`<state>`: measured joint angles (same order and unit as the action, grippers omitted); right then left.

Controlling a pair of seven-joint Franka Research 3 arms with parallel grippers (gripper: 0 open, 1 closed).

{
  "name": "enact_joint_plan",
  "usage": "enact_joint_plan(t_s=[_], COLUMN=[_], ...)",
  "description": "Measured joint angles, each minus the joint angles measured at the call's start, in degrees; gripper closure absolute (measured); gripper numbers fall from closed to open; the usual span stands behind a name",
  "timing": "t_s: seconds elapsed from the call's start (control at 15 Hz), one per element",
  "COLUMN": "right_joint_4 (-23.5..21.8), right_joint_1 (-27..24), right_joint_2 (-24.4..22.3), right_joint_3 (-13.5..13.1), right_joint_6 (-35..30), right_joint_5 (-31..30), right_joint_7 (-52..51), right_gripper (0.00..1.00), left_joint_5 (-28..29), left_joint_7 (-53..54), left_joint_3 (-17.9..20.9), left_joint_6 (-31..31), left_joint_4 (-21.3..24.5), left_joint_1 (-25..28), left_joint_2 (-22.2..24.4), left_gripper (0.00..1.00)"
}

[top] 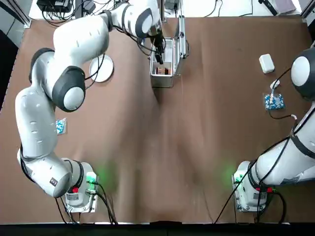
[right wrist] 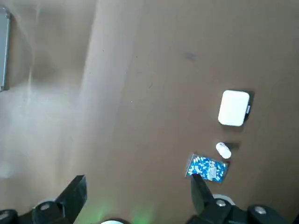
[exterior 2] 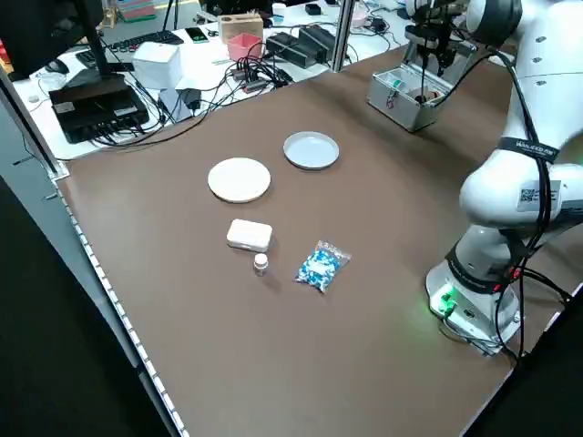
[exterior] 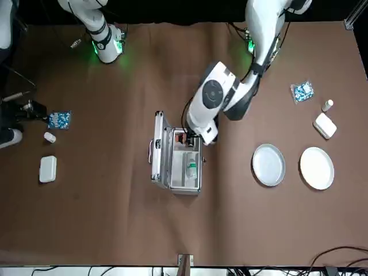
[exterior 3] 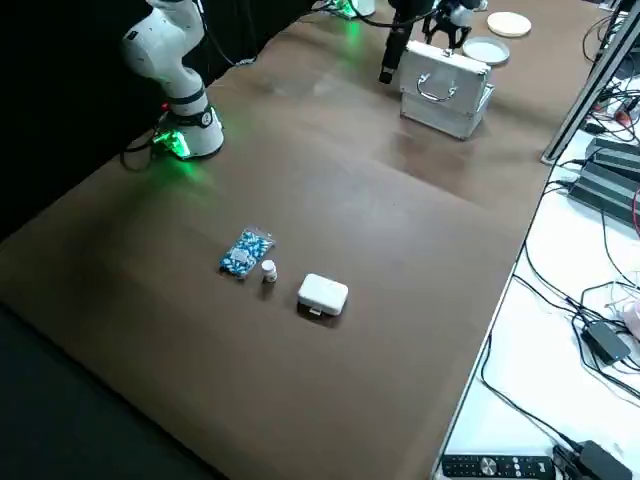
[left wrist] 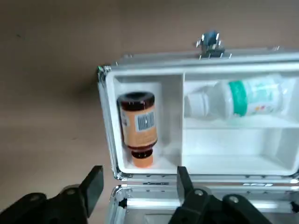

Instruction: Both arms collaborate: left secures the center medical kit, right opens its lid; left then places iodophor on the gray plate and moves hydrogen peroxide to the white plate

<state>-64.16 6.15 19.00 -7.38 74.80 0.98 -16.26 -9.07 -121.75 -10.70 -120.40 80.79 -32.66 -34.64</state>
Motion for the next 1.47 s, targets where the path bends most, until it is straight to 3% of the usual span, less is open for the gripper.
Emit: enact_joint_plan(t_s=[0.27,0.4,0.8,1.47], right_joint_4=[-2.3,-5.5,-17.4,-19.1], right_joint_1=[-2.2,-4.3,-3.6,-3.0], right_joint_2=[-3.7,-7.2,-15.1,-16.0], right_joint_3=[-0.1,-0.1,0.8,1.1], right_joint_6=[0.3,1.7,9.2,10.1], right_joint_5=[0.0,0.0,0.0,-0.1], right_joint_7=[0.1,0.1,1.1,2.3], right_gripper=[0.01,0.01,0.01,0.01], left_joint_5=[0.5,1.7,2.2,3.2], left_joint_7=[-0.5,-3.0,-5.2,-12.0], left_joint_3=[0.3,2.1,8.4,11.1], left_joint_6=[-5.9,-8.3,-10.1,-11.4], left_joint_4=[-0.1,-1.1,-2.6,-2.9], left_joint_1=[-2.3,-3.4,-9.4,-12.3], left_joint_2=[-2.7,-4.2,-6.2,-7.9], left_gripper=[0.34,0.33,0.38,0.37])
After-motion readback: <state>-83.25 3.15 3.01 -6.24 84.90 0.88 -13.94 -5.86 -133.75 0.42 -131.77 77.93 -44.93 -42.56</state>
